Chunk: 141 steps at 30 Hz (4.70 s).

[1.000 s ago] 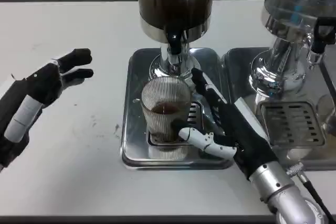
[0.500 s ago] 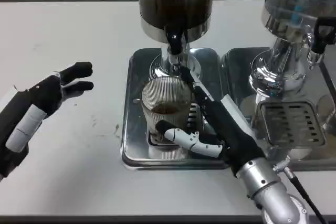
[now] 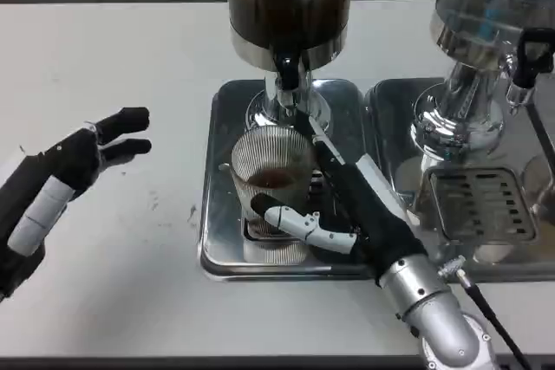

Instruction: Grasp the cup under the faucet to collect the drink, then remove the cup.

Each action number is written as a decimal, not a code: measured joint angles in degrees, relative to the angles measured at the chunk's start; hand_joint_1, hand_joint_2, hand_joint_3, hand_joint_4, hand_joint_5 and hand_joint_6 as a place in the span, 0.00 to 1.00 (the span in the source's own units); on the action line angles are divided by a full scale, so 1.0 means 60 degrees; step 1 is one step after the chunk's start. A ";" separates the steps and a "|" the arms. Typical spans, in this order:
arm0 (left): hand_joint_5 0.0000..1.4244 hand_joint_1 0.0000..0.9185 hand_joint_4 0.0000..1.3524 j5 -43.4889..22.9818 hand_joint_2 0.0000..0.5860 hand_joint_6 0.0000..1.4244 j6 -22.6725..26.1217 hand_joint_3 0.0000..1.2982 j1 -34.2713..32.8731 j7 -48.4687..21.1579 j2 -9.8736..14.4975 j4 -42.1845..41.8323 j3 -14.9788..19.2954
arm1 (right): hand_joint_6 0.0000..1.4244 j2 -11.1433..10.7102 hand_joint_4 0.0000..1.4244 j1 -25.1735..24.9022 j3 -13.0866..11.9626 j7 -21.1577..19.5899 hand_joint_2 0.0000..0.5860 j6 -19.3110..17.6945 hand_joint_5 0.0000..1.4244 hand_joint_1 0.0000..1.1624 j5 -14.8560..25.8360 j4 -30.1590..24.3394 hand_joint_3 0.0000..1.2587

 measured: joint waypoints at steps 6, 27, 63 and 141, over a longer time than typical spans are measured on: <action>0.16 0.00 0.13 0.0000 0.16 0.12 0.0002 0.20 0.0027 0.0002 0.0005 0.0000 0.0000 | 0.00 0.0024 0.00 -0.0094 0.0081 -0.0196 0.35 0.0135 0.00 0.53 -0.0180 0.0030 0.00; 0.18 0.00 0.15 0.0009 0.15 0.12 0.0027 0.25 0.0041 0.0032 0.0022 0.0185 -0.0002 | 0.00 0.0007 0.00 -0.0511 0.0339 0.0016 0.37 0.0311 0.00 0.49 -0.0096 0.0344 0.00; 0.22 0.00 0.20 0.0044 0.15 0.12 0.0113 0.30 0.0211 0.0079 0.0059 0.0290 -0.0003 | 0.10 0.0350 0.00 -0.0839 0.0730 -0.1072 0.35 0.0209 0.04 0.58 -0.0464 0.1389 0.00; 0.27 0.00 0.26 0.0056 0.11 0.15 0.0174 0.33 -0.0056 0.0059 0.0341 0.0880 -0.0321 | 1.00 0.0902 0.64 0.1105 -0.0112 -0.5630 0.07 -0.3698 0.75 0.88 -0.1266 0.1623 0.58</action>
